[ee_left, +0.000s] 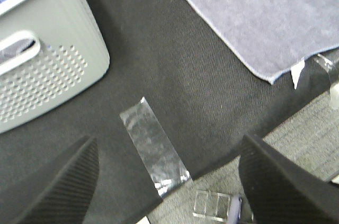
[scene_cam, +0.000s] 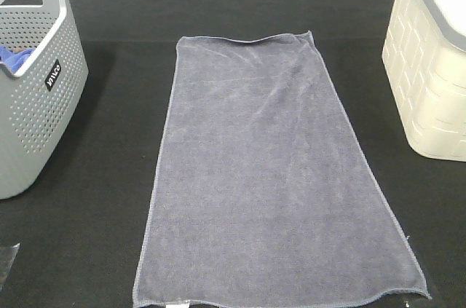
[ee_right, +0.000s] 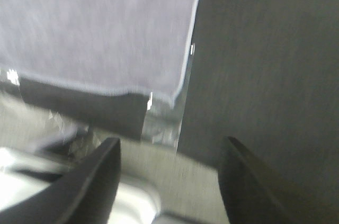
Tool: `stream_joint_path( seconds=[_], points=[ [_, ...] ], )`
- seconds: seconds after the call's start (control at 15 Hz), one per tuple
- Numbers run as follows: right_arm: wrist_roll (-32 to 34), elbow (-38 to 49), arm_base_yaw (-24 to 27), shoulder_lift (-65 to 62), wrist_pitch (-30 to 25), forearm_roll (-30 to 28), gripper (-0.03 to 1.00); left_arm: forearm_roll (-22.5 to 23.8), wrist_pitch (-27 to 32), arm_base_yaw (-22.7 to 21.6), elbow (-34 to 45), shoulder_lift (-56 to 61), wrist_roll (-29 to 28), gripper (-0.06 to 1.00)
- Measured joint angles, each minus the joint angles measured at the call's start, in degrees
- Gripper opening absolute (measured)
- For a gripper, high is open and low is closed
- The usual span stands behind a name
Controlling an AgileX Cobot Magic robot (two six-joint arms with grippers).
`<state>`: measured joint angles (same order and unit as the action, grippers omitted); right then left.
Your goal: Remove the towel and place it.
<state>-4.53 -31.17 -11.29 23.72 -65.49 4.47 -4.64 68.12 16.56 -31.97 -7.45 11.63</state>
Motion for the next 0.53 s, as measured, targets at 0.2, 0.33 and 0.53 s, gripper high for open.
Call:
stream_joint_path(
  seconds=[0.2, 0.33, 0.53],
  points=[
    [-0.9, 0.7, 0.0, -12.0, 1.7, 0.0, 0.53, -0.7, -4.6, 0.0, 1.1, 0.0, 0.2, 0.71],
    [-1.1, 1.9, 0.0, -17.6, 3.6, 0.3, 0.53, -1.0, -6.9, 0.0, 2.3, 0.0, 0.2, 0.71],
    [-1.2, 2.4, 0.0, -19.9, 4.3, 0.3, 0.53, -1.1, -7.6, 0.0, 2.3, 0.0, 0.2, 0.71]
  ],
)
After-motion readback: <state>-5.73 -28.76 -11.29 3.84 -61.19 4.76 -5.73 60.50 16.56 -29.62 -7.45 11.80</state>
